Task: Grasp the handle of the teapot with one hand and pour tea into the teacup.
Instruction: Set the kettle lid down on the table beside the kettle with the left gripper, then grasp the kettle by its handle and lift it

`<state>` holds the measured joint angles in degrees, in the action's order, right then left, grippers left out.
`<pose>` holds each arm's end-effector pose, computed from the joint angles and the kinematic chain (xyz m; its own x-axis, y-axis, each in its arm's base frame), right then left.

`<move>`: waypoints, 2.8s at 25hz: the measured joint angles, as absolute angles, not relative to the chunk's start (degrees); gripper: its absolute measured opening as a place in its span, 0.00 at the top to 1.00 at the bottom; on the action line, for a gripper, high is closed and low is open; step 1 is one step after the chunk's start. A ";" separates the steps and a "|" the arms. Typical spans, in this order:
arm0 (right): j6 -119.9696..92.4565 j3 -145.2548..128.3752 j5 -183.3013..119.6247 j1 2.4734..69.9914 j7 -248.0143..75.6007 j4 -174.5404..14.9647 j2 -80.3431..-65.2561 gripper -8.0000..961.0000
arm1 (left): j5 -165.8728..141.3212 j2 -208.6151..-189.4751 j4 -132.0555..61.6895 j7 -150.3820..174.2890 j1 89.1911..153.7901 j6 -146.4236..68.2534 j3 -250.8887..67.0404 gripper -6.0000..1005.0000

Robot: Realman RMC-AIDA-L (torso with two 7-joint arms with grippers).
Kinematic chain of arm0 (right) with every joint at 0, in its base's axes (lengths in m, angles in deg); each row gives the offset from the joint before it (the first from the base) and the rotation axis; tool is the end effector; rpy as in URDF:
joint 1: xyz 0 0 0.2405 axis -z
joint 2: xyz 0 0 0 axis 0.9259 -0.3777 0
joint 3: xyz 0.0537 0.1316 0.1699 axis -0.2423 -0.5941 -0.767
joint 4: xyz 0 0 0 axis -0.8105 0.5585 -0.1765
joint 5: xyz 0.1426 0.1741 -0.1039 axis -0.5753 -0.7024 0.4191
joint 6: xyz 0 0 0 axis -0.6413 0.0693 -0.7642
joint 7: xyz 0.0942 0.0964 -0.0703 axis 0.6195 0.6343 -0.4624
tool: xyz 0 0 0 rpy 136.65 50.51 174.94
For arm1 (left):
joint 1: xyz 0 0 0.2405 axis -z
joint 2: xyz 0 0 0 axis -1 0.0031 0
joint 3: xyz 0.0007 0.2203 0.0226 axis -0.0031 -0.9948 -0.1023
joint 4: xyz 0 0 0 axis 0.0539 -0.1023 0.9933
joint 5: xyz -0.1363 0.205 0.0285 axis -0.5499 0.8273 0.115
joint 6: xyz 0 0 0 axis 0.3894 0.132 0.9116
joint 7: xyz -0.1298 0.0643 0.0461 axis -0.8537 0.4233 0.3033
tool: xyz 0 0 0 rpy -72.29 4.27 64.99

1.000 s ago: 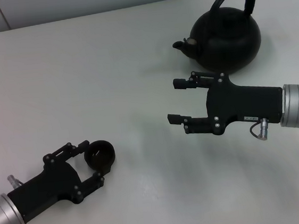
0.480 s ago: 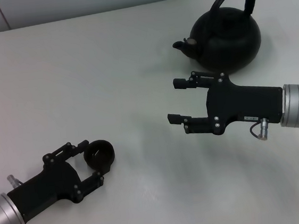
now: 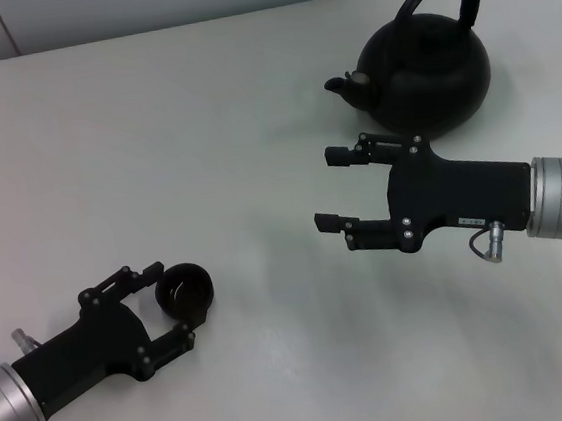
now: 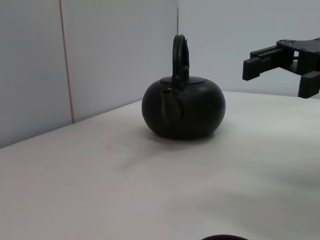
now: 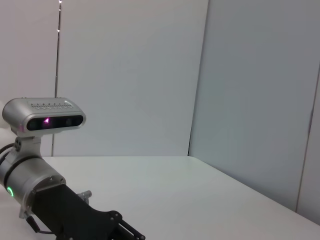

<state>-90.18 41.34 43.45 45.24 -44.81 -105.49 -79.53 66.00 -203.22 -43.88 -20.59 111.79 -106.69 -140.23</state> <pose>0.2622 0.3143 -0.0311 0.8293 0.0714 -0.5542 -0.1727 -0.9105 -0.3757 -0.3201 0.2678 -0.0806 0.8619 0.1273 0.4908 0.3506 -0.8489 -0.3956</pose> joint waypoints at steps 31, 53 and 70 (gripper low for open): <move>-90.12 41.34 42.94 45.22 -44.76 -105.22 -79.62 0.25 | 66.04 -202.68 -47.77 -22.34 109.05 -112.56 -140.39 0.15; -90.66 41.47 34.67 45.10 -44.28 -99.16 -79.55 0.25 | 66.38 -200.07 -65.24 -42.09 103.94 -129.14 -140.23 0.16; -89.34 41.23 31.46 44.54 -44.54 -95.67 -79.51 0.26 | 77.21 -196.78 -76.16 -44.31 105.00 -137.00 -139.93 0.16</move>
<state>-89.34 41.23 31.46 44.54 -44.54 -95.67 -79.51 77.21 -196.78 -76.16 -44.31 105.00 -137.00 -139.93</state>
